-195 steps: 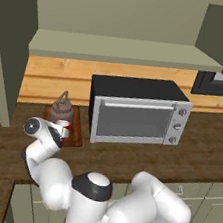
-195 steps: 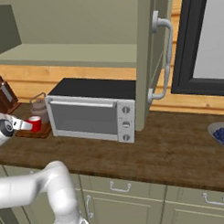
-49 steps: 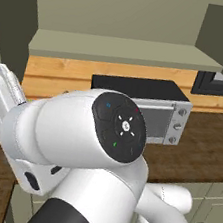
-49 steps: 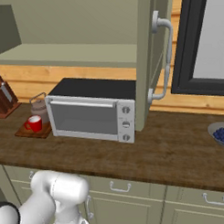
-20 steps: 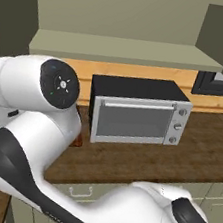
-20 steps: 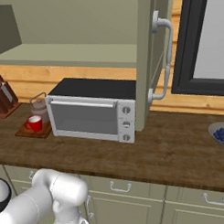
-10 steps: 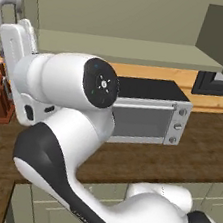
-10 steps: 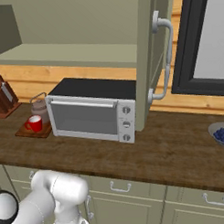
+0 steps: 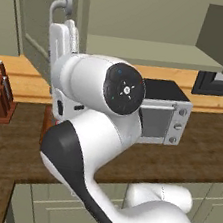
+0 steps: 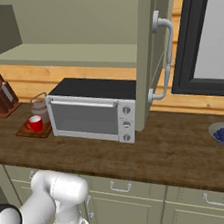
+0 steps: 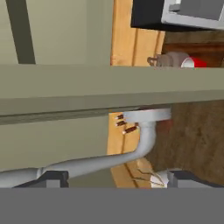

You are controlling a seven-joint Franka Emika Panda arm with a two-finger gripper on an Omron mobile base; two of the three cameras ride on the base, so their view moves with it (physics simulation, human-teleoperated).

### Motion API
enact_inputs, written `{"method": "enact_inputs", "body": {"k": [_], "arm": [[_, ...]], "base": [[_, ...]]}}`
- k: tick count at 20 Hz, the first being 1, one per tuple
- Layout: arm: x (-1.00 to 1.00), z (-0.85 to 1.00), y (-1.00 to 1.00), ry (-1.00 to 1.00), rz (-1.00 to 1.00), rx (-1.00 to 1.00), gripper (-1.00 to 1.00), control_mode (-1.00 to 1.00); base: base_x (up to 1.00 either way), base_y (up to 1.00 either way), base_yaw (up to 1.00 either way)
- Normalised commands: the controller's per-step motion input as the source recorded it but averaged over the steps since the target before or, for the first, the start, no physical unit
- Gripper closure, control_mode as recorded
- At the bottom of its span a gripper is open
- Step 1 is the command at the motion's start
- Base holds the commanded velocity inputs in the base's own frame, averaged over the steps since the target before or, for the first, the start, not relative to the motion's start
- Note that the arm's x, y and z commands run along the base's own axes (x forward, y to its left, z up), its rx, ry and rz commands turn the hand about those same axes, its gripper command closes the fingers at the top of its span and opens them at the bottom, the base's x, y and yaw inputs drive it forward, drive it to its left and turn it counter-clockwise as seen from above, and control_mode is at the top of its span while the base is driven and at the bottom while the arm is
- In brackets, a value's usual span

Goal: Pick the kettle from the counter and place it on the tray. Then pick the mug from the cabinet and place it on the tray. Then close the cabinet doors.

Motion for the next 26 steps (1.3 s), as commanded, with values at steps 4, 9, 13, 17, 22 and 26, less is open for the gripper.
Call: {"method": "enact_inputs", "body": {"k": [4,9,13,17,22,26], "arm": [[0.42,0.00,-0.72,0.02,-0.22,0.00,-1.00,-1.00],[0.46,0.00,-0.71,0.06,-0.19,0.00,-1.00,-1.00],[0.52,0.00,-0.69,0.08,-0.16,0.00,-1.00,-1.00],[0.64,-0.01,-0.61,0.11,-0.15,0.00,-1.00,-1.00],[0.78,-0.11,-0.48,0.10,-0.14,0.00,-1.00,-1.00],[0.87,-0.16,-0.42,0.08,-0.11,0.00,-1.00,-1.00]], "base": [[0.00,0.00,0.00],[0.00,0.00,0.00],[0.00,0.00,0.00],[0.00,0.00,0.00],[0.00,0.00,0.00],[0.00,0.00,0.00]]}}
